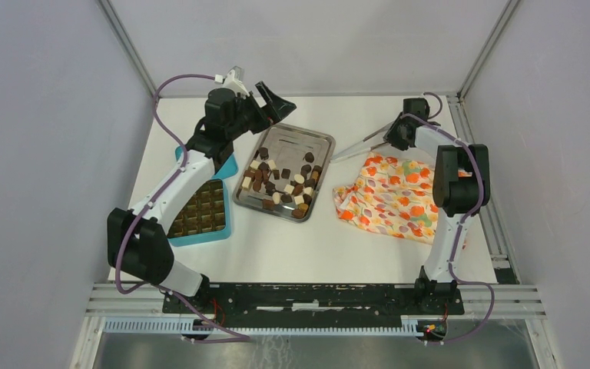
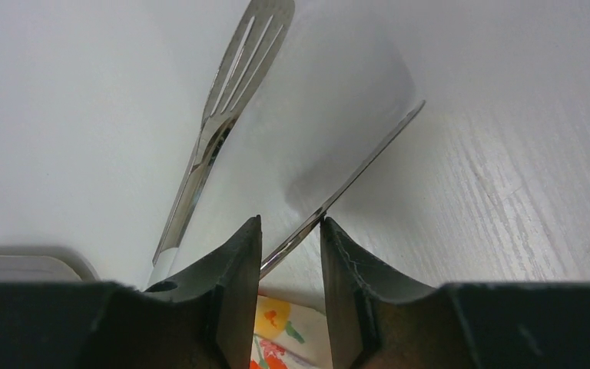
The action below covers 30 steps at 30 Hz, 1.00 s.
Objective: Pack the chocolate
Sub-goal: Move the clamp to the center of the board.
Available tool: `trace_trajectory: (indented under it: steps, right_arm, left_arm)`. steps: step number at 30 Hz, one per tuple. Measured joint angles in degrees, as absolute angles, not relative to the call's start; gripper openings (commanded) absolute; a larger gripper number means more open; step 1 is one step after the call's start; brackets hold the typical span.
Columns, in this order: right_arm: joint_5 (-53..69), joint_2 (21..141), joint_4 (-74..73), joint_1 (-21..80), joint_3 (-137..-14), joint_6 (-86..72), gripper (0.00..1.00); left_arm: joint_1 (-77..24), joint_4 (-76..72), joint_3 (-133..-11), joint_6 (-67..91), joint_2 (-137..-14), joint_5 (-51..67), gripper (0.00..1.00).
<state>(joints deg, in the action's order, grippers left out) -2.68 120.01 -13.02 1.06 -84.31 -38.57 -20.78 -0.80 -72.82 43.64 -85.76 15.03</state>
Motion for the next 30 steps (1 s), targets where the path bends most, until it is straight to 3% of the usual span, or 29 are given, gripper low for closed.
trace_trajectory:
  steps: [13,22,30]
  right_arm:
    - [-3.73,120.01,-12.27,-3.03,-85.62,-33.76,0.20]
    - [-2.46,121.91,-9.87,-3.86,-88.01,-27.09,0.37]
    - [-0.19,121.91,-9.37,-3.62,-87.66,-26.15,0.38]
  left_arm:
    - [-21.04,-0.12,-73.14,43.64,-85.76,15.05,0.96]
    - [-21.10,-0.10,-73.14,43.64,-85.76,15.05,0.96]
    - [-21.15,-0.08,-73.14,43.64,-85.76,15.03,0.96]
